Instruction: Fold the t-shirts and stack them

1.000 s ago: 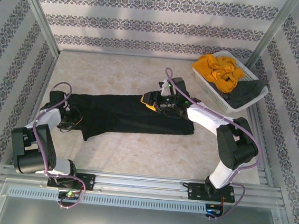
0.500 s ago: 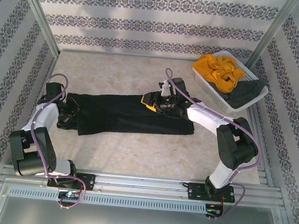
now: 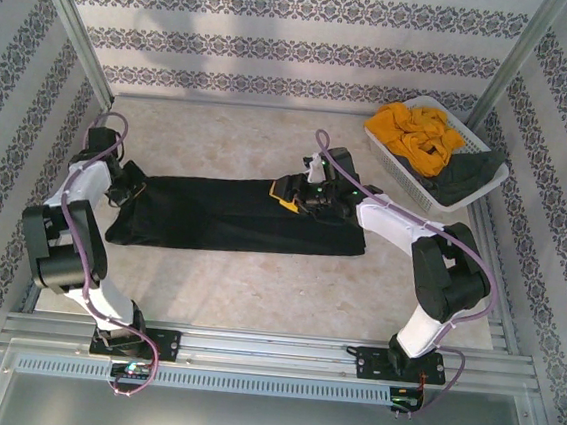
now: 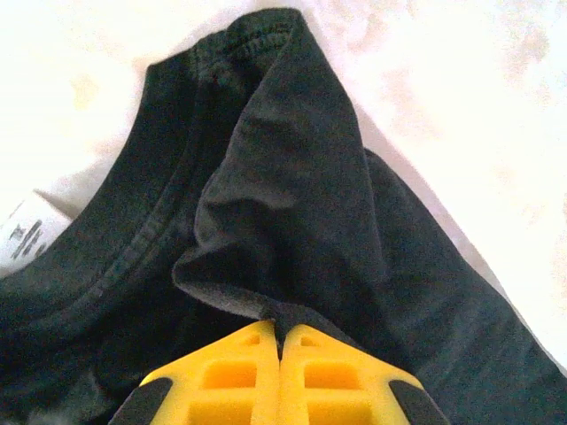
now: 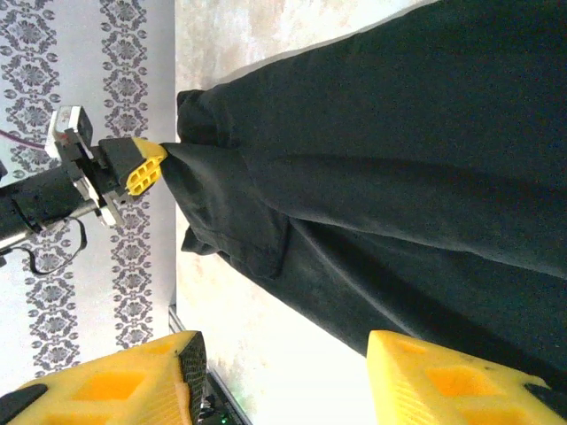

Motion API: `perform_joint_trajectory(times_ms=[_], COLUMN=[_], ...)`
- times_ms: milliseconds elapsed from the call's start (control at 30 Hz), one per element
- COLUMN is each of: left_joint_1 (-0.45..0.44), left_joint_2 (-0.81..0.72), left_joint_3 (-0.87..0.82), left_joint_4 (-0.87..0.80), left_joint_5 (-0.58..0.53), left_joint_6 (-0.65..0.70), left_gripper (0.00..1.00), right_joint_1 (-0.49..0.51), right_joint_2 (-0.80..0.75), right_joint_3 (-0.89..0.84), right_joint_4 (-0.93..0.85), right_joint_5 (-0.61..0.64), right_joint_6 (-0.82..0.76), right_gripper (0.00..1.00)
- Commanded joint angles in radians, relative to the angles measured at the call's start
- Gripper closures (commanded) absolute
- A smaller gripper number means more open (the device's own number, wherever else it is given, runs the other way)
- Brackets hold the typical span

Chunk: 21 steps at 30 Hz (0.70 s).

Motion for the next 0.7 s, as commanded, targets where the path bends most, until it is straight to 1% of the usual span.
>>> perform_joint_trajectory(times_ms=[0, 100, 133, 200, 333, 400, 467, 500, 567, 667], left_joint_1=[-0.007, -0.007, -0.008, -0.008, -0.01, -0.021, -0.036, -0.036, -0.041, -0.085], left_joint_2=[0.054, 0.107, 0.12, 0.144, 0.159, 0.108, 0.011, -0.032, -0.113, -0.19], left_joint_3=[0.053, 0.075, 0.083, 0.1, 0.135, 0.132, 0.103, 0.082, 0.024, -0.096], left_joint_4=[-0.033, -0.02, -0.011, 0.001, -0.003, -0.024, -0.051, -0.061, -0.09, -0.064], left_joint_5=[-0.058, -0.078, -0.086, -0.097, -0.128, -0.198, -0.299, -0.312, -0.289, -0.171], left_joint_6=[0.052, 0.072, 0.077, 0.087, 0.109, 0.106, 0.076, 0.05, -0.036, -0.177], left_gripper=[1.0, 0.95, 0.93, 0.82, 0.7, 0.64, 0.61, 0.6, 0.59, 0.62], right_joint_1=[-0.012, -0.022, -0.027, -0.038, -0.074, -0.101, -0.135, -0.149, -0.179, -0.204], right_joint_2=[-0.045, -0.059, -0.065, -0.079, -0.096, -0.102, -0.101, -0.098, -0.077, -0.008], right_joint_3=[-0.019, -0.037, -0.043, -0.053, -0.061, -0.062, -0.048, -0.039, -0.009, 0.065], right_joint_4=[-0.018, -0.029, -0.035, -0.05, -0.099, -0.142, -0.214, -0.246, -0.327, -0.421], right_joint_5=[0.027, 0.052, 0.061, 0.081, 0.115, 0.143, 0.193, 0.222, 0.302, 0.402], right_joint_6=[-0.012, -0.016, -0.018, -0.028, -0.063, -0.092, -0.131, -0.15, -0.187, -0.24], right_gripper=[0.48, 0.5, 0.5, 0.51, 0.53, 0.54, 0.57, 0.59, 0.64, 0.71])
